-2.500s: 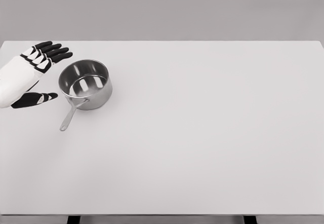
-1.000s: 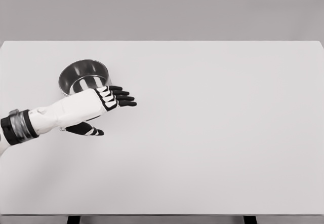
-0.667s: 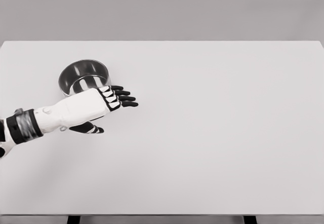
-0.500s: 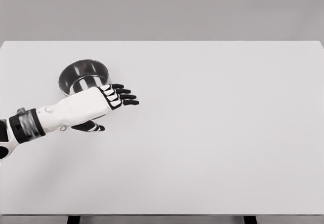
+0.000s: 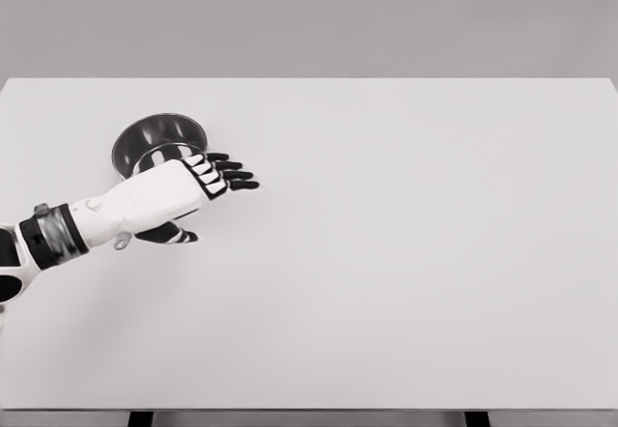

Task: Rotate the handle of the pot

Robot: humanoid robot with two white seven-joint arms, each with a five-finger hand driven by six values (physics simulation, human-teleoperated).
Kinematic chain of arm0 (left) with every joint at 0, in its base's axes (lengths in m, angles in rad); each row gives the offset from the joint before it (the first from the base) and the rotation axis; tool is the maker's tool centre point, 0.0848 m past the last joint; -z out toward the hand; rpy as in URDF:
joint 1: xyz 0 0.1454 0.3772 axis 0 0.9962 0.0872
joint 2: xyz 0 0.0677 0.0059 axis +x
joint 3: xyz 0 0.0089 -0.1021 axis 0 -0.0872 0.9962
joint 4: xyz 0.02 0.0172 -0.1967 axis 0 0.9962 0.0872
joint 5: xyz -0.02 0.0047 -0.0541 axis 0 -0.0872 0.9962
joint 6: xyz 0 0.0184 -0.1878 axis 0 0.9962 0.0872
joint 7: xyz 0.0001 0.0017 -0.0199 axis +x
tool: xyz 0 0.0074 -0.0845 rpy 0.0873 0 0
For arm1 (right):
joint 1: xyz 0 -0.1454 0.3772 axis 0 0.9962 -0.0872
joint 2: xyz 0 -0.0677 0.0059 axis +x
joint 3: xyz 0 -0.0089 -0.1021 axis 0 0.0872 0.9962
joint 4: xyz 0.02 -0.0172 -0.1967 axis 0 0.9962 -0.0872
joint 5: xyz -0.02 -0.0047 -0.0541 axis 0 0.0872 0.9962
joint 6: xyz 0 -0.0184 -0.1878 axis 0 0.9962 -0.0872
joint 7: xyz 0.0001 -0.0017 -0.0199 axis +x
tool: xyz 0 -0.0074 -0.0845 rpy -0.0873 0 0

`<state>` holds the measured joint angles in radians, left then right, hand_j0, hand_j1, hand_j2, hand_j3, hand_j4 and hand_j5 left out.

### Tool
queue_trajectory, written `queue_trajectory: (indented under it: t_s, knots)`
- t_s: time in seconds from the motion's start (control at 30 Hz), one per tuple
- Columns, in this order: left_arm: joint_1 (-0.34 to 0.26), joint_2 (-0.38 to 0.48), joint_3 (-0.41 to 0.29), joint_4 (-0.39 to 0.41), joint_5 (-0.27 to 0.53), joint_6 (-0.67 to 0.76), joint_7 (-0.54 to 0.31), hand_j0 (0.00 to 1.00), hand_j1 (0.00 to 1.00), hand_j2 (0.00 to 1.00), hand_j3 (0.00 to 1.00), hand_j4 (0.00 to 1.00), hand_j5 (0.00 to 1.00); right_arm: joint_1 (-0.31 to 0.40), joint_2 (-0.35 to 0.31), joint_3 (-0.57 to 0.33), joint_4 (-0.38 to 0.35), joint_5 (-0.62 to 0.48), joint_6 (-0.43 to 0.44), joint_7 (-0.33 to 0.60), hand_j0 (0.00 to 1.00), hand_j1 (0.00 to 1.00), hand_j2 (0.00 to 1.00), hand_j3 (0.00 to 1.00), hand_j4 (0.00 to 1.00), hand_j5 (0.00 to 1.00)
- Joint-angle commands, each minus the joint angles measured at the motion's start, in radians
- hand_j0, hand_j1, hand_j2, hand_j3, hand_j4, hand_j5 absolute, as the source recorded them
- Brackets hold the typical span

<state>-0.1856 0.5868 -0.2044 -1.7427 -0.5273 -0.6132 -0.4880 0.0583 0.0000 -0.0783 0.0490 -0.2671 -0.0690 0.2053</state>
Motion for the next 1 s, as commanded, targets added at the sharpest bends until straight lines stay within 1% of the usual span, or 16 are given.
queue_trajectory:
  t_s: [0.0,0.07,0.13,0.2,0.23,0.4,0.47,0.67,0.8,0.97]
  knots:
    - [0.0,-0.001,0.008,0.028,0.004,0.002,0.002,1.0,1.0,1.0,1.0,1.0,1.0,0.0,0.0,0.0,0.0,0.002,0.0,0.0,1.0,1.0,1.0,1.0,1.0,1.0]
    - [0.0,-0.001,0.011,0.046,0.004,0.002,0.002,1.0,1.0,1.0,1.0,1.0,1.0,0.0,0.0,0.0,0.0,0.0,0.0,0.0,1.0,1.0,1.0,1.0,1.0,1.0]
    - [0.002,-0.007,0.025,0.054,-0.031,0.002,0.002,1.0,1.0,1.0,1.0,1.0,1.0,0.0,0.0,0.0,0.0,0.0,0.0,0.0,1.0,1.0,1.0,1.0,1.0,1.0]
    - [0.002,-0.016,0.033,0.054,-0.046,0.002,0.002,1.0,1.0,1.0,1.0,1.0,1.0,0.0,0.0,0.0,0.0,0.0,0.0,0.0,1.0,1.0,1.0,1.0,1.0,1.0]
    - [0.003,-0.018,0.034,0.052,-0.068,0.002,0.002,1.0,1.0,1.0,1.0,1.0,1.0,0.0,0.0,0.0,0.0,0.0,0.0,0.0,1.0,1.0,1.0,1.0,1.0,1.0]
    - [0.003,-0.018,0.036,0.046,-0.1,0.002,0.003,1.0,1.0,1.0,1.0,1.0,1.0,0.0,0.0,0.0,0.0,0.0,0.0,0.0,1.0,1.0,1.0,1.0,1.0,1.0]
    - [0.008,-0.019,0.045,0.04,-0.132,0.002,0.003,1.0,1.0,1.0,1.0,1.0,1.0,0.0,0.0,0.0,0.0,0.0,0.0,0.0,1.0,1.0,1.0,1.0,1.0,1.0]
    - [0.008,-0.024,0.056,0.04,-0.16,0.002,0.003,1.0,1.0,1.0,1.0,1.0,1.0,0.0,0.0,0.0,0.0,0.0,0.0,0.0,1.0,1.0,1.0,1.0,1.0,1.0]
    - [0.009,-0.031,0.068,0.045,-0.195,0.002,0.003,1.0,1.0,1.0,1.0,1.0,1.0,0.0,0.0,0.0,0.0,0.0,0.0,0.0,1.0,1.0,1.0,1.0,1.0,1.0]
    - [0.009,-0.035,0.066,0.052,-0.198,0.002,0.003,1.0,1.0,1.0,1.0,1.0,1.0,0.0,0.0,0.0,0.0,0.0,0.0,0.0,1.0,1.0,1.0,1.0,1.0,1.0]
